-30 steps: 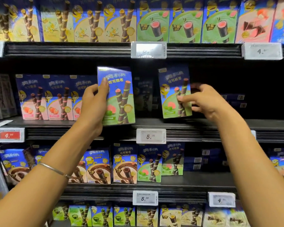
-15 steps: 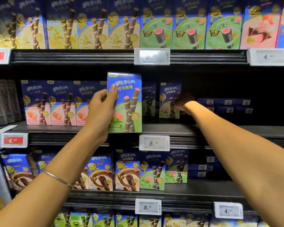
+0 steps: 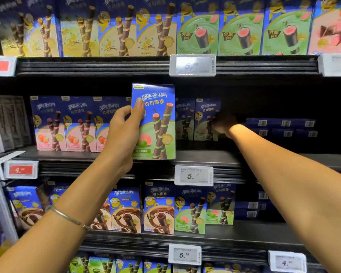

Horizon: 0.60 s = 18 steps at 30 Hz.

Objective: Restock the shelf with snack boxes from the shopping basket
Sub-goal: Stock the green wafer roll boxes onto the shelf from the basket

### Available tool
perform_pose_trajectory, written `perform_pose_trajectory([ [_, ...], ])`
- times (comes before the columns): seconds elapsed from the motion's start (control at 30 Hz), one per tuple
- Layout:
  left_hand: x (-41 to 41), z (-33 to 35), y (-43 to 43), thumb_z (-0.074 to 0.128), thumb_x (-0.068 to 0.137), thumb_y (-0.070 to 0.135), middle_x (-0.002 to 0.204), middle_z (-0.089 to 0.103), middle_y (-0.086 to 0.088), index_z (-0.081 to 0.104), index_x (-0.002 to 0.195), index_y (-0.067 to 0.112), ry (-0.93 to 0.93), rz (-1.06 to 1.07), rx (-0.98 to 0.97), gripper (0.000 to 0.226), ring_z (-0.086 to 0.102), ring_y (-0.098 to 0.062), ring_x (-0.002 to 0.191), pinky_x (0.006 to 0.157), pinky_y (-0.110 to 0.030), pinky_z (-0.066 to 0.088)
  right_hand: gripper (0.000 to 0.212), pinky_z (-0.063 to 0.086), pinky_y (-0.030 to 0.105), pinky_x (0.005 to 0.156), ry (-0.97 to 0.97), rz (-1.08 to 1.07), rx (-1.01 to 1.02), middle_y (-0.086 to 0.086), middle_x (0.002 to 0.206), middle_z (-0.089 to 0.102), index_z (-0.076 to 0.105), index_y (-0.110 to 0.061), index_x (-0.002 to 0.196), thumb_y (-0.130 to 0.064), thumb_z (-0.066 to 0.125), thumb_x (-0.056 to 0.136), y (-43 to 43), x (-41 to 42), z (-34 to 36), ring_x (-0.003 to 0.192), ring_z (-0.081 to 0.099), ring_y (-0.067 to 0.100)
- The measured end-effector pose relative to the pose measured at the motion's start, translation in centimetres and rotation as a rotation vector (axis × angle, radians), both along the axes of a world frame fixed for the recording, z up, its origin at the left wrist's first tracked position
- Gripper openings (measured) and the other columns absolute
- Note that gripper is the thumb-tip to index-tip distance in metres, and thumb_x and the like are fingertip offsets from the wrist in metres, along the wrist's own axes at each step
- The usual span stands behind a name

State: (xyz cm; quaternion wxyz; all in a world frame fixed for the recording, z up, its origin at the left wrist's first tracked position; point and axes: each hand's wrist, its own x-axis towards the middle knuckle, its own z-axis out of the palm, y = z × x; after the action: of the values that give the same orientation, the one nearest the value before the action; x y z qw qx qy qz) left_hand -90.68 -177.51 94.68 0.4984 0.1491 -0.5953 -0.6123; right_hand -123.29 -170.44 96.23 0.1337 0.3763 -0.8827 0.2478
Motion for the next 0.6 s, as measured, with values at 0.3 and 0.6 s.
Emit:
perform_pose_trajectory([
  [0.3,-0.4,-0.12,0.08,0.06,0.101,0.055,0.101,0.082,0.001,0.061,0.127,0.011,-0.025,-0.041,0.003,0.052,0.079,-0.013,0.081,0.061,-0.032,0.063,0.052,0.042,0.042,0.111,-0.223,0.069,-0.204,0.017,0.14,0.058,0.056,-0.008,0.139,-0.02,0.071,0.091,0.07,-0.31,-0.81,0.13,0.053,0.034],
  [0.6,-0.38,-0.19,0.49,0.06,0.102,0.053,0.099,0.082,0.002,0.061,0.115,0.017,-0.025,-0.046,0.014,0.039,0.079,-0.014,0.083,0.065,-0.033,0.065,0.06,0.042,0.042,0.112,-0.312,0.106,-0.212,0.016,0.143,0.055,0.053,-0.007,0.141,-0.02,0.076,0.088,0.36,-0.2,-1.0,0.132,0.052,0.033],
])
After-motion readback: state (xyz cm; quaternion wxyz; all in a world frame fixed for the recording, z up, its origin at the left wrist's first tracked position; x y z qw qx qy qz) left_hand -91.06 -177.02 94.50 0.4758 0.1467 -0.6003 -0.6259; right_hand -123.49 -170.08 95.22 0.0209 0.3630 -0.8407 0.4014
